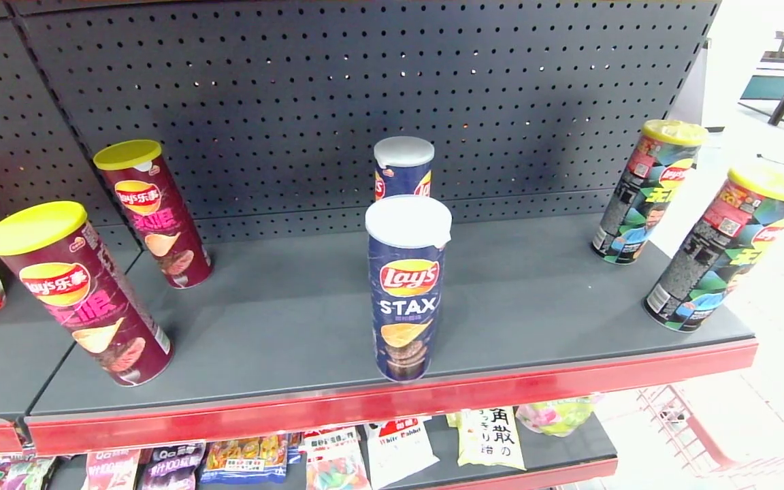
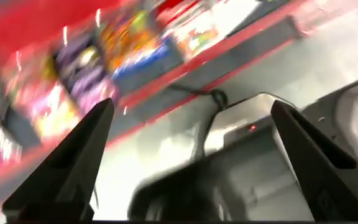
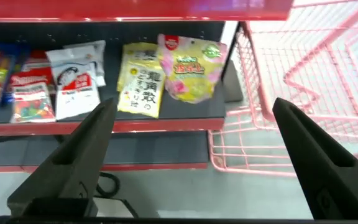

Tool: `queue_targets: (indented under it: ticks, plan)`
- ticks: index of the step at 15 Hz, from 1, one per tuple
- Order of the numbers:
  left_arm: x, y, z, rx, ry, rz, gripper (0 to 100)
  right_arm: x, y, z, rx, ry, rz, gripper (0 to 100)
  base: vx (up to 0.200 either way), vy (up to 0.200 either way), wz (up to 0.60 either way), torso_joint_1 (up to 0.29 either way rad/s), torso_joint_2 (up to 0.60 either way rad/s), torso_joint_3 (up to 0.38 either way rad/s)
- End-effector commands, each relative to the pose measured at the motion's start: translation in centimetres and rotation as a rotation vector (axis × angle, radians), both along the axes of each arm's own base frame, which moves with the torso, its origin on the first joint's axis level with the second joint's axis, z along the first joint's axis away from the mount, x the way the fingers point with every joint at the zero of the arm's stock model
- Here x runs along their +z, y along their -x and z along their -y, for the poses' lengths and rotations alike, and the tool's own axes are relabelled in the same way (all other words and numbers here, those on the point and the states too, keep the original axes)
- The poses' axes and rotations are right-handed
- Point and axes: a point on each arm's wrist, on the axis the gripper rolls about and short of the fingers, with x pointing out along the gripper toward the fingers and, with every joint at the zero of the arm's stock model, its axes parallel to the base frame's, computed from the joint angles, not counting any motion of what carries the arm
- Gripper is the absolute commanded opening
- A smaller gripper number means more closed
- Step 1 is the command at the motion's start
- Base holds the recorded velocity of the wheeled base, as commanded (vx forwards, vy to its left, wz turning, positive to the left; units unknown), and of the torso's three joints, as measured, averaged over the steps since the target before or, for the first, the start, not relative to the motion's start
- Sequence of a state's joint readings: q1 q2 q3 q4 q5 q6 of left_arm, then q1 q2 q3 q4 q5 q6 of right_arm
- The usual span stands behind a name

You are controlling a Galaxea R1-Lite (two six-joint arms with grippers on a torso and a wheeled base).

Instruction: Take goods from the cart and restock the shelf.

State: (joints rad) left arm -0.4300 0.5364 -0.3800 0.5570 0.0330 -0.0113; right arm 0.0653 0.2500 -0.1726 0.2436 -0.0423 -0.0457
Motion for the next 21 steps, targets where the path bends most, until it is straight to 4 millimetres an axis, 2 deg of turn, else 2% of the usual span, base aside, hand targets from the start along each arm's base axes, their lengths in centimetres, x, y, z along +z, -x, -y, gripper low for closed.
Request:
queue_targets:
  ticks: [1,2,3,4,5,9,10,12,14,17,21]
  plan:
    - [-0.3,6.0,-0.6,0.440,0.060,0.167,100,0.1,0.2,0.1,-0.091,0.023,-0.024,100,0.000,0.000,0.00,0.000,0.00,0.000]
    - [-1.1,6.5,-0.3,0.499,0.062,0.182,100,-0.1,0.3,0.1,-0.144,0.031,-0.029,100,0.000,0.000,0.00,0.000,0.00,0.000]
    - [-2.1,7.0,-0.2,0.487,0.072,0.222,100,-0.2,0.5,0.1,-0.175,0.032,-0.017,100,0.000,0.000,0.00,0.000,0.00,0.000]
    - [-2.1,7.0,-0.2,0.487,0.072,0.222,100,-0.2,0.5,0.1,-0.175,0.032,-0.017,100,0.000,0.000,0.00,0.000,0.00,0.000]
    - [-4.0,7.3,-0.1,0.377,0.064,0.308,100,-0.6,0.9,0.0,-0.181,0.025,-0.003,100,0.000,0.000,0.00,0.000,0.00,0.000]
    - [-4.0,5.7,0.2,0.273,0.170,0.433,100,-0.9,1.6,-0.2,0.015,-0.019,0.080,100,0.000,0.000,0.00,0.000,0.00,0.000]
    - [-4.4,4.2,0.3,0.248,0.194,0.562,100,-1.2,2.2,-0.2,0.053,-0.022,0.144,100,0.000,0.000,0.00,0.000,0.00,0.000]
    - [-4.8,3.5,0.3,0.230,0.199,0.625,100,-1.4,2.6,-0.2,0.007,-0.024,0.184,100,0.000,0.000,0.00,0.000,0.00,0.000]
    - [-5.0,3.2,0.2,0.269,0.187,0.675,100,-1.5,2.5,0.1,-0.125,-0.011,0.192,100,0.000,0.000,0.00,0.000,0.00,0.000]
    - [-5.1,3.0,-0.1,0.357,0.139,0.700,100,-1.9,1.4,0.1,-0.122,-0.013,0.314,100,0.000,0.000,0.00,0.000,0.00,0.000]
    - [-5.2,2.8,-0.1,0.372,0.114,0.727,100,-2.0,1.4,0.1,-0.127,-0.034,0.315,100,0.000,0.000,0.00,0.000,0.00,0.000]
